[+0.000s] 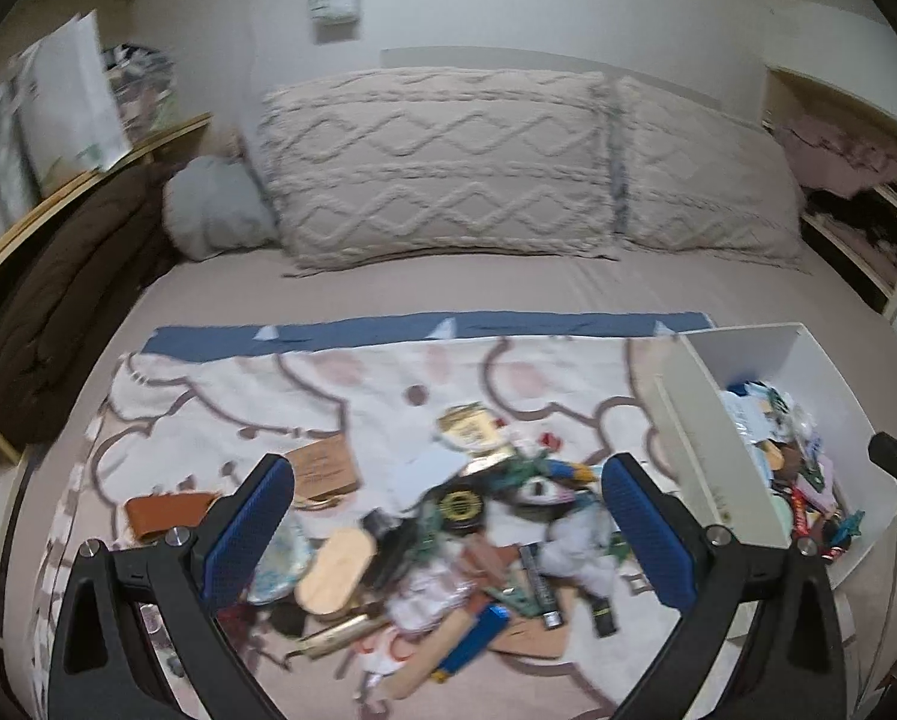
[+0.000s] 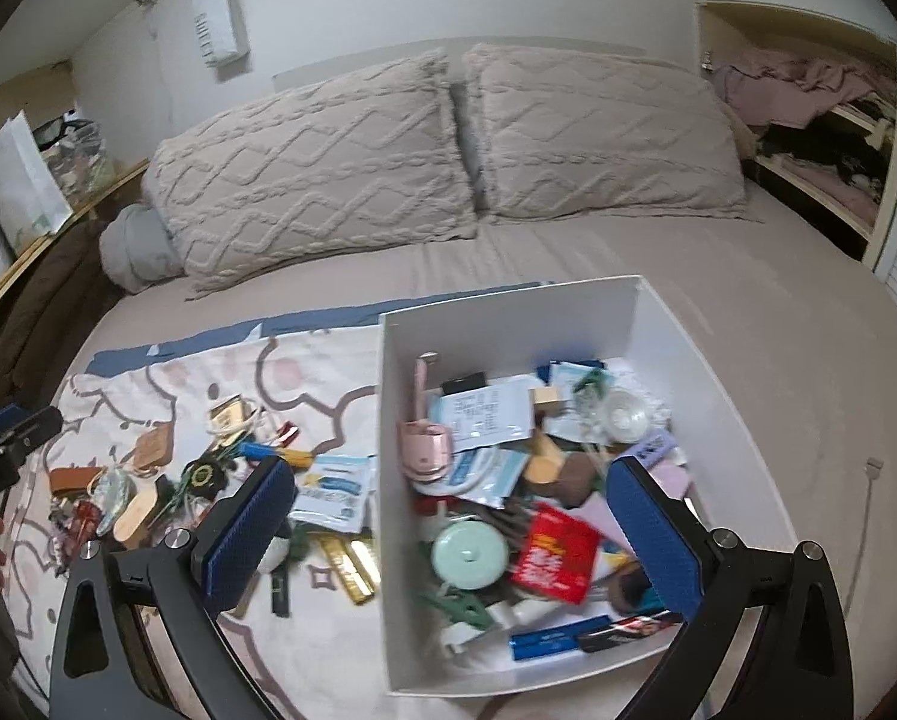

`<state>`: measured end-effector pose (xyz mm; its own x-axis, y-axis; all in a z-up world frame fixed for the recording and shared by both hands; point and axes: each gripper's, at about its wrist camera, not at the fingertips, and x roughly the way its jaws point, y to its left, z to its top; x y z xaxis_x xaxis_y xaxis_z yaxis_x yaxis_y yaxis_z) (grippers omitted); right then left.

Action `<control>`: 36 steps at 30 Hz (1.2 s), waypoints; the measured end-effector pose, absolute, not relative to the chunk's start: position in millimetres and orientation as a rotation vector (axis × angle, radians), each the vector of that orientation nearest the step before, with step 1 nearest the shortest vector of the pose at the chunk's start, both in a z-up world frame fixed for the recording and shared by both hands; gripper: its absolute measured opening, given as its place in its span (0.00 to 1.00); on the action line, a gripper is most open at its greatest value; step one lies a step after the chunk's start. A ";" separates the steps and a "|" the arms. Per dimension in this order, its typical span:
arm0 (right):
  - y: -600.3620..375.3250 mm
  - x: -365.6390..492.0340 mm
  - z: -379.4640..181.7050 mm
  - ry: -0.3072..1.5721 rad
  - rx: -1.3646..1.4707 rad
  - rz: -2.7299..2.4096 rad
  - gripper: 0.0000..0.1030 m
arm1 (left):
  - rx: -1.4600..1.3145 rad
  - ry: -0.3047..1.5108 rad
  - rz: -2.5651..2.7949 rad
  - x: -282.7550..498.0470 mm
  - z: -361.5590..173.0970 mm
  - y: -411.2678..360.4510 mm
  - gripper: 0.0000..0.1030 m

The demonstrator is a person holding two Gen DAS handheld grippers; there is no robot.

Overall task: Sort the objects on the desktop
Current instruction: 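Withdraw both tools from the box back toward the pile on the bed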

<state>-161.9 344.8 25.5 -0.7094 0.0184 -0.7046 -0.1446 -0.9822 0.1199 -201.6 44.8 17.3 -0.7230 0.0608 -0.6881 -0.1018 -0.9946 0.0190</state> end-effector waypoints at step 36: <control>191.0 -146.9 -45.9 0.097 -1.336 3.021 1.00 | -1.064 -0.068 3.006 -130.0 -36.4 -104.9 1.00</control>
